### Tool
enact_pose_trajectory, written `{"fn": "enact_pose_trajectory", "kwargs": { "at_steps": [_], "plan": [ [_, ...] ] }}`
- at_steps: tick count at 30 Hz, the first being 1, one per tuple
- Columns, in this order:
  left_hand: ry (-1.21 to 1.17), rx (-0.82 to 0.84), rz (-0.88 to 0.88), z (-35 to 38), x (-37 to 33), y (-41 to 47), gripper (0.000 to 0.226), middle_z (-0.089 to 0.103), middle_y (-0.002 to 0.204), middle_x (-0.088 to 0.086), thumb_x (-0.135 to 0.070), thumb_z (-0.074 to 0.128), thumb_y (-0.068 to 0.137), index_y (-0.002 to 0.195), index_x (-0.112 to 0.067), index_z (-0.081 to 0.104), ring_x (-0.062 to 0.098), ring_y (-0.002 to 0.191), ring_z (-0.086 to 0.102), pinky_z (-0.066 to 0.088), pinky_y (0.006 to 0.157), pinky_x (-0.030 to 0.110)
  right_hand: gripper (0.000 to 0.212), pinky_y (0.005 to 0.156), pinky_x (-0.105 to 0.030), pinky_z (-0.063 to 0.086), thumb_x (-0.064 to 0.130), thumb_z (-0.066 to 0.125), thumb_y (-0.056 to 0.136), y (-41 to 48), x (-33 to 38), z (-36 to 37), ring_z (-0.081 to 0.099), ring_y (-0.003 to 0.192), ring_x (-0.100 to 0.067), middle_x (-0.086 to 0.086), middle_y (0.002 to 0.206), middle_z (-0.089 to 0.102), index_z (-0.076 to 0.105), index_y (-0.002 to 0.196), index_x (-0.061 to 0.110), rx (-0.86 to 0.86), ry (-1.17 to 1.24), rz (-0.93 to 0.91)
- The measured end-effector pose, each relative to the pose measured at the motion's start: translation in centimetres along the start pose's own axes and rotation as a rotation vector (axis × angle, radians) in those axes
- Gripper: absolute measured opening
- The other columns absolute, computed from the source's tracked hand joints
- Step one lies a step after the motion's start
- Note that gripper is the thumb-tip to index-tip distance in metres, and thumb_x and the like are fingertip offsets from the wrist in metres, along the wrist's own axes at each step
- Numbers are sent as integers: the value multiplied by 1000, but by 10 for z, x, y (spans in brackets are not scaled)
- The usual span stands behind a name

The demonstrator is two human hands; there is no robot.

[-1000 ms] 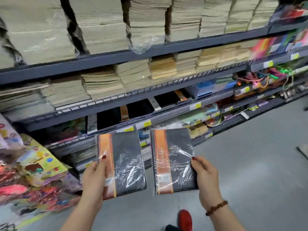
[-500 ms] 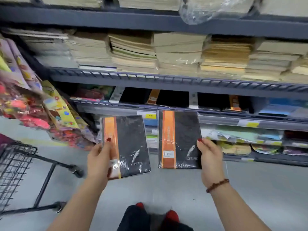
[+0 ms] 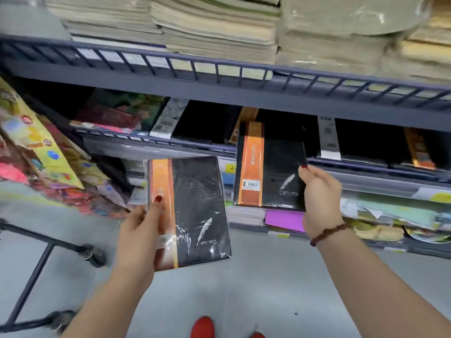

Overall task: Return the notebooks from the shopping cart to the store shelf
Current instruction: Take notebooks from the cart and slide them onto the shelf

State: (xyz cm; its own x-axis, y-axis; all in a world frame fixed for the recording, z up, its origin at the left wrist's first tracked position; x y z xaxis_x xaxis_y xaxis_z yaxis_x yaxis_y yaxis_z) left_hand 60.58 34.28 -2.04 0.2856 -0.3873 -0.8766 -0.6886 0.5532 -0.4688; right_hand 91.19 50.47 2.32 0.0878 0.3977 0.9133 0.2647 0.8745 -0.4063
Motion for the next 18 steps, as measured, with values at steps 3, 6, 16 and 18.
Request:
{"fn": "enact_pose_trajectory", "kwargs": {
  "at_steps": [3,6,16,18],
  "plan": [
    [-22,4,15,14,4,9,28,48,63,-1,-40,60,88,74,-17,53,19,62,41,31,61,33,16,93,-28,37,13,57,92,19,-5,12,58,100,-18,-17,122,59,62,98,-1,17,-17,22],
    [-67,-7,-4,24,7,17,24,49,66,-1,-39,60,89,79,-18,54,18,64,41,34,58,30,29,97,-26,36,21,63,88,28,-3,26,58,95,-7,-6,117,63,55,115,11,65,-33,-16],
    [-148,-31,-75,18,20,19,24,57,63,-8,-38,61,88,70,-22,63,14,57,50,41,56,27,65,86,8,24,29,83,64,4,12,35,42,105,8,7,119,38,56,123,33,192,-661,-583],
    [-155,-38,-81,16,20,21,23,57,66,-6,-38,62,87,72,-22,62,14,57,50,45,50,24,59,88,6,21,35,79,66,6,16,36,37,114,-3,7,121,39,59,121,34,144,-730,-663]
  ]
}}
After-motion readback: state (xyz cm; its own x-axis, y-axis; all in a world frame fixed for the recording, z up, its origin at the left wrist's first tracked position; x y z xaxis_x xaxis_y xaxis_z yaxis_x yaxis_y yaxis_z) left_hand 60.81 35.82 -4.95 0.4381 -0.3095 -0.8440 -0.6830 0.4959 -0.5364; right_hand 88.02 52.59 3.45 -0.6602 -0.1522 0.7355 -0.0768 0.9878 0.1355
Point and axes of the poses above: each hand's wrist, its own y-axis towards the middle knuckle, its own z-axis out of the palm, x = y × z, the point moved 9 cm from there along y, towards the middle knuckle
